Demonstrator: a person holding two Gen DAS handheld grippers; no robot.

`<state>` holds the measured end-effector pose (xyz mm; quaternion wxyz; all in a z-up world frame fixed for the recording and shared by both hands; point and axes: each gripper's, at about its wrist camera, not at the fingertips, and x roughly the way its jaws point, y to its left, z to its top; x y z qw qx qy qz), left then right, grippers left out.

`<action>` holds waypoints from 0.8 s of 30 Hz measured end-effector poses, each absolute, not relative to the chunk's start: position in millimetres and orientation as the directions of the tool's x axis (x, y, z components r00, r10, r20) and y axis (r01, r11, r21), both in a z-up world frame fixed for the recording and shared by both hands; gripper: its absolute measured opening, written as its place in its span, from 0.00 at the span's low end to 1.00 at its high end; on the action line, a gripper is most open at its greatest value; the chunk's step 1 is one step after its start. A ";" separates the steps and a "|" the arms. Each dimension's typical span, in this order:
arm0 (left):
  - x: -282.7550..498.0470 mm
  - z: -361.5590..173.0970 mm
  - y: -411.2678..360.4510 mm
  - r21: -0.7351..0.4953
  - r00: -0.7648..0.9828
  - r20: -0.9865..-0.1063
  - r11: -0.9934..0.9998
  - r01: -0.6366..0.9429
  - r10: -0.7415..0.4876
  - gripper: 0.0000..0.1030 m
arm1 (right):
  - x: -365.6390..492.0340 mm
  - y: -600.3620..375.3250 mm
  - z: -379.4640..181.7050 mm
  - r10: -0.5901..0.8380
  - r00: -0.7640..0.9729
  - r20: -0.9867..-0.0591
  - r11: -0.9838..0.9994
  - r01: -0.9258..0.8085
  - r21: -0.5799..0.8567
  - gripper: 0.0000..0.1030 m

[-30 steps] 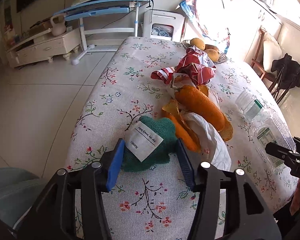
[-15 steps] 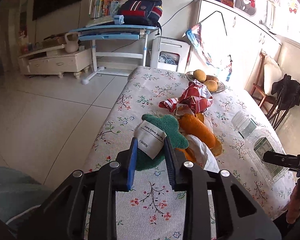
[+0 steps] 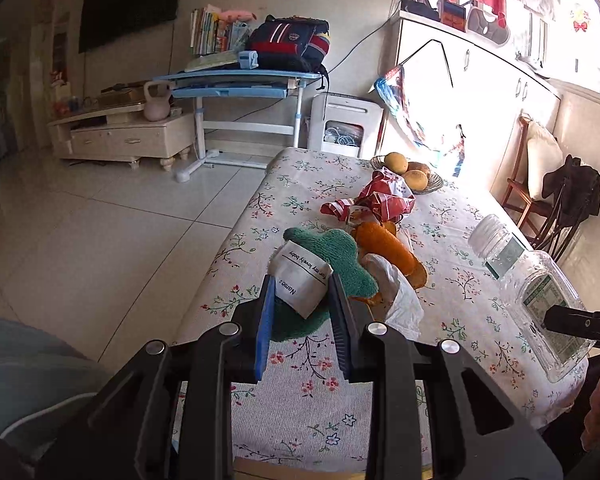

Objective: Collect trash
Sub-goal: 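Carry the bottle and green toy over the yellow bin and release both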

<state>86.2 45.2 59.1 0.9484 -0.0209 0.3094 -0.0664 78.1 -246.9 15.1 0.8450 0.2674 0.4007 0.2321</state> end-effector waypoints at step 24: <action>25.2 61.0 30.2 -0.066 0.809 -0.560 0.983 0.173 -0.180 0.25 | -45.4 -170.1 -17.8 0.411 0.288 -0.865 0.856 -0.447 0.258 0.56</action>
